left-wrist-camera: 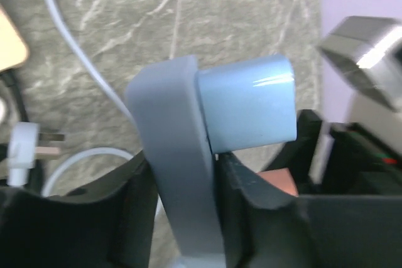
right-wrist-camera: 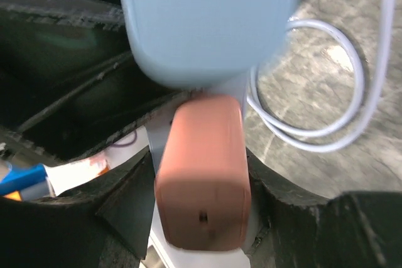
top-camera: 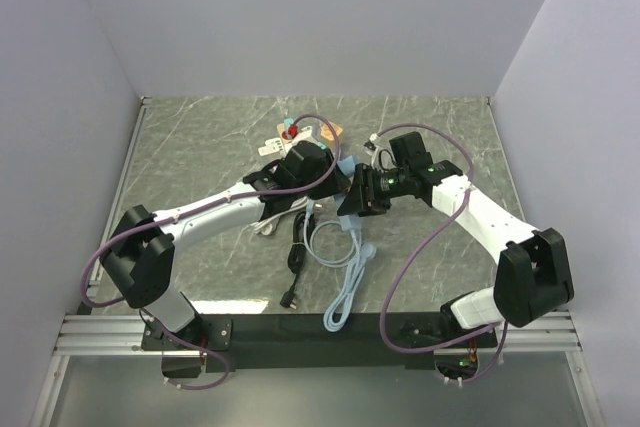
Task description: Pull the plug off the socket
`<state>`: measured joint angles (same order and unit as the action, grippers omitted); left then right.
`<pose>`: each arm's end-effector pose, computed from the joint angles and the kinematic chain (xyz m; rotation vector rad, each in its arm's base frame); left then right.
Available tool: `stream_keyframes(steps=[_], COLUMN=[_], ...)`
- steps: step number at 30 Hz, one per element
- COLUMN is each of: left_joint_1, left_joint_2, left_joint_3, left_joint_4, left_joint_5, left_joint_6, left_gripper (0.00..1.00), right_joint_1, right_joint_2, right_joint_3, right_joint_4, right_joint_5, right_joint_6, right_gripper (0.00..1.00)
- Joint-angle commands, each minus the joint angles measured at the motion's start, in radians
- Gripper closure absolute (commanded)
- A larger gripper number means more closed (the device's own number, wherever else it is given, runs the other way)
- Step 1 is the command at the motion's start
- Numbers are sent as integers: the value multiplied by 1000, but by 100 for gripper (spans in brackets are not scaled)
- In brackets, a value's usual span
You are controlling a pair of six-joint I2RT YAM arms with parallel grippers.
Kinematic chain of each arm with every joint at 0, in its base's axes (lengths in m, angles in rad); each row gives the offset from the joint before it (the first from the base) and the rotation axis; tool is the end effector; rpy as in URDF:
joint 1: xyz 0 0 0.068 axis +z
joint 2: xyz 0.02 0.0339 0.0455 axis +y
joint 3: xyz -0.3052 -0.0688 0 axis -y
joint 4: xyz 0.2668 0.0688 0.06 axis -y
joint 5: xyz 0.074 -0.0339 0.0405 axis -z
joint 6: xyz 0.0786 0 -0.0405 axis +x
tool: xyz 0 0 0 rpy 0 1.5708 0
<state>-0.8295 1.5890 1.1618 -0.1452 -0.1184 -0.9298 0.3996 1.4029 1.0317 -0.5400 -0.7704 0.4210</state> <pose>0.2912 -0.3043 0.2804 -0.1876 2.2695 -0.8703 0.2729 0.1747 0.2705 -0.3257 2.5462 1.2925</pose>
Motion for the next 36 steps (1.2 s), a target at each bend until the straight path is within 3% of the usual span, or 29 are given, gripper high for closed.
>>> stream_keyframes(steps=[1,2,3,4,5,6,7,8,10,14,21,31,36], left_joint_1=[-14,-14,-14,-14,-14,-13,-13,-13,-5,15,35,50,61], left_joint_2=[9,11,18,23,28,32,34,35,37,43,40,40,40], left_joint_3=[27,32,42,47,53,55,55,52,36,13,-2,7,18], left_joint_4=[18,15,4,-14,-27,-34,-54,-57,-57,-68,-48,13,36], left_joint_5=[29,29,28,23,20,14,-4,-9,-9,2,40,192,252], left_joint_6=[-38,-38,-38,-40,-38,-38,-34,-33,-27,-20,-18,-18,-21], left_gripper=[62,67,78,84,97,99,99,99,99,99,99,99,99], right_joint_1=[7,11,12,13,13,13,13,13,12,-1,-48,-45,-19], right_joint_2=[-38,-35,-32,-30,-28,-31,-35,-39,-59,-93,-102,-42,2], right_joint_3=[4,4,4,5,7,10,13,13,16,5,-39,-51,-28], right_joint_4=[133,138,146,149,147,140,135,130,111,89,107,169,120], right_joint_5=[-41,-38,-30,-21,-9,20,38,54,117,198,217,100,128], right_joint_6=[91,97,102,110,111,114,116,116,113,110,102,-7,-73], right_gripper=[100,100,99,80,68,56,37,30,18,8,7,27,36])
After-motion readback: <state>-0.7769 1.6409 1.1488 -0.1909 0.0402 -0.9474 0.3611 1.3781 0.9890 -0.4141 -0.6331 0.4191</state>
